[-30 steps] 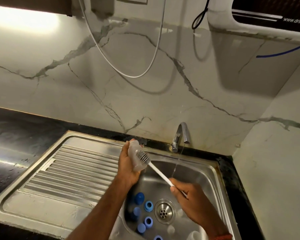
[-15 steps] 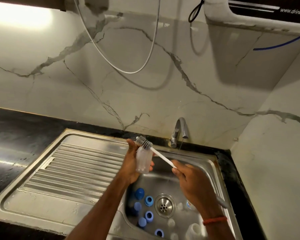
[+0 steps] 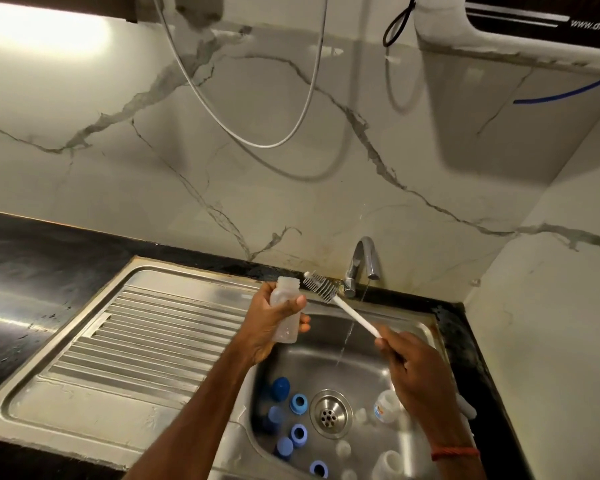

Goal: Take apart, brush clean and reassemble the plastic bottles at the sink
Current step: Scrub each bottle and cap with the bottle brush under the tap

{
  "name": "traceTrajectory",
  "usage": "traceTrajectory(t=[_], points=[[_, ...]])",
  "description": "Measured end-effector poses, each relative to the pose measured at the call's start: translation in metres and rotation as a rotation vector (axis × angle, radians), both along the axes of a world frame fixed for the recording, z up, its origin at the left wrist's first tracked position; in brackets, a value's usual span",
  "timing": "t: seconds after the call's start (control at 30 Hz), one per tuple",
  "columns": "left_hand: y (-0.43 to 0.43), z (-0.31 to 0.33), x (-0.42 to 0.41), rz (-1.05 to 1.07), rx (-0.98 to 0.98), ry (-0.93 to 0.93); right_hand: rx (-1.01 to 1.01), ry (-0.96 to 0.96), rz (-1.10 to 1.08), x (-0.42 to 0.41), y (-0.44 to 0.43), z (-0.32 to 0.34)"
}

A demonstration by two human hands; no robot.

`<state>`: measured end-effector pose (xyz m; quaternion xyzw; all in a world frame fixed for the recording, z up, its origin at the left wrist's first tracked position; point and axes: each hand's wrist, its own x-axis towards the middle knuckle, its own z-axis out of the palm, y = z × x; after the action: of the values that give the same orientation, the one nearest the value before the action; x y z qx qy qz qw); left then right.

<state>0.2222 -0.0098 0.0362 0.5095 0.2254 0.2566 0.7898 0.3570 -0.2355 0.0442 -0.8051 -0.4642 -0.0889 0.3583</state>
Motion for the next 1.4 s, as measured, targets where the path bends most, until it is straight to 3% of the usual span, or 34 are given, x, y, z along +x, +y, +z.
traceTrajectory(t=[0.2,0.43,0.6,0.8,1.0,1.13,1.27,1.4], points=[[-0.009,0.007,0.008,-0.058,0.157,0.057,-0.027,-0.028,-0.066,-0.005,0.021,-0.010],[-0.004,0.011,-0.001,-0.048,-0.064,-0.043,0.006,-0.030,-0.069,-0.002,0.020,-0.013],[-0.017,0.007,0.003,-0.161,-0.076,-0.026,0.039,-0.017,-0.026,-0.006,0.023,-0.016],[-0.014,0.011,0.001,-0.120,-0.173,-0.014,0.089,-0.022,-0.028,0.007,0.008,-0.018],[-0.023,0.019,0.010,-0.249,-0.044,-0.036,0.099,0.007,-0.039,-0.009,0.021,-0.009],[-0.010,0.024,0.005,-0.218,-0.096,-0.061,0.087,-0.008,-0.051,0.001,0.016,-0.008],[-0.014,0.017,0.000,-0.209,0.027,0.010,0.090,0.005,-0.025,0.001,0.007,-0.015],[-0.013,0.014,0.000,-0.177,-0.062,0.020,0.066,0.036,-0.030,-0.006,0.023,-0.012]])
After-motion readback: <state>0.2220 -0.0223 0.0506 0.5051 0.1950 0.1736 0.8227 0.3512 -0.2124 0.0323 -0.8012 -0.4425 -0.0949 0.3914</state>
